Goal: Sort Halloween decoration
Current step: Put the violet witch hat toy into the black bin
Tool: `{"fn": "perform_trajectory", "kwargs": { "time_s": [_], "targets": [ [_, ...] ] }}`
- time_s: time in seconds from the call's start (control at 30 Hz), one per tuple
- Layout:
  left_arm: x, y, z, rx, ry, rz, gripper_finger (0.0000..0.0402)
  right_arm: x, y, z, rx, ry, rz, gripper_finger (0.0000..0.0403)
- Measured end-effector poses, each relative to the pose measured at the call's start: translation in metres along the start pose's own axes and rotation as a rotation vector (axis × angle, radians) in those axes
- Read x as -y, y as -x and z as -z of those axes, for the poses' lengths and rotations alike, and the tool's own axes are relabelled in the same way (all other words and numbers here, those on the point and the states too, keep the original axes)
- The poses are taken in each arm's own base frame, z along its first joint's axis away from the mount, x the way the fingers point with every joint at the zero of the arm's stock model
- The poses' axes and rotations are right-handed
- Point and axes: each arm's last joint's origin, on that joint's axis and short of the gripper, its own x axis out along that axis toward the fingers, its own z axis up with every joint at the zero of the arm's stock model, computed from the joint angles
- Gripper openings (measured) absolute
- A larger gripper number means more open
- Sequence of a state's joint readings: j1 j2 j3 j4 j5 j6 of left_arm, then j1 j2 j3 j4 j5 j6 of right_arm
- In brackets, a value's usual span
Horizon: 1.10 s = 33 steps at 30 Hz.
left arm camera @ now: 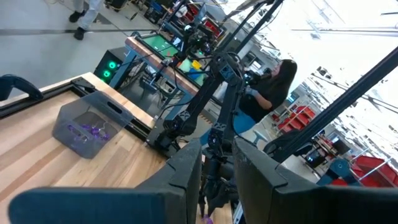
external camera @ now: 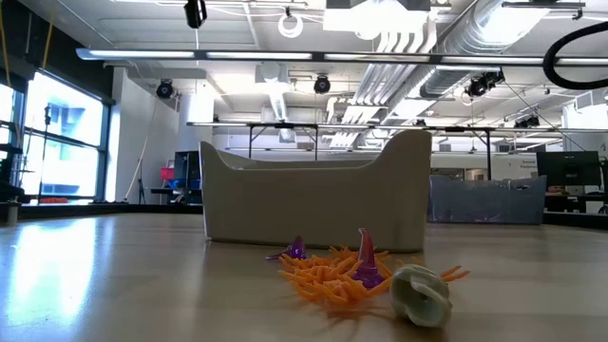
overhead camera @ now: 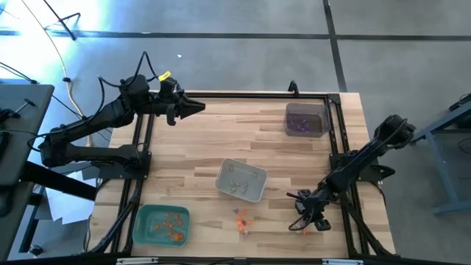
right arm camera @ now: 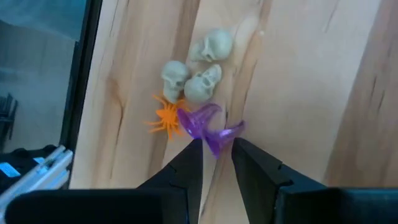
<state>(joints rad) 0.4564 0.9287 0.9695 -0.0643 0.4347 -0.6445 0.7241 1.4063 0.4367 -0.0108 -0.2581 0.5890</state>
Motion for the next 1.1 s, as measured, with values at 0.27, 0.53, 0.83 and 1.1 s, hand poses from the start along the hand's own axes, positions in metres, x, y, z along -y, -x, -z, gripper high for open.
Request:
{"fn": "perform_trajectory", "kwargs": {
  "time_s": [0.27, 0.53, 0.83, 1.1],
  "targets": [
    [0.0, 0.0, 0.001, -0.006, 0.001, -0.004, 0.0076, 0.004, -0.011, 0.001, -0.027, -0.019, 0.033, 0.0087],
    [-0.001, 0.0, 0.002, -0.016, -0.004, -0.012, 0.0076, 0.003, -0.013, -0.003, 0.03, -0.048, 0.019, 0.0087],
    [-0.002, 0.0, 0.003, -0.025, 0.002, -0.019, 0.0076, 0.003, -0.013, -0.004, 0.047, -0.059, 0.021, 0.0085],
    [-0.004, 0.0, 0.006, -0.056, 0.022, -0.042, 0.0076, 0.004, -0.013, -0.003, 0.052, -0.083, 0.057, 0.0032]
  ]
}}
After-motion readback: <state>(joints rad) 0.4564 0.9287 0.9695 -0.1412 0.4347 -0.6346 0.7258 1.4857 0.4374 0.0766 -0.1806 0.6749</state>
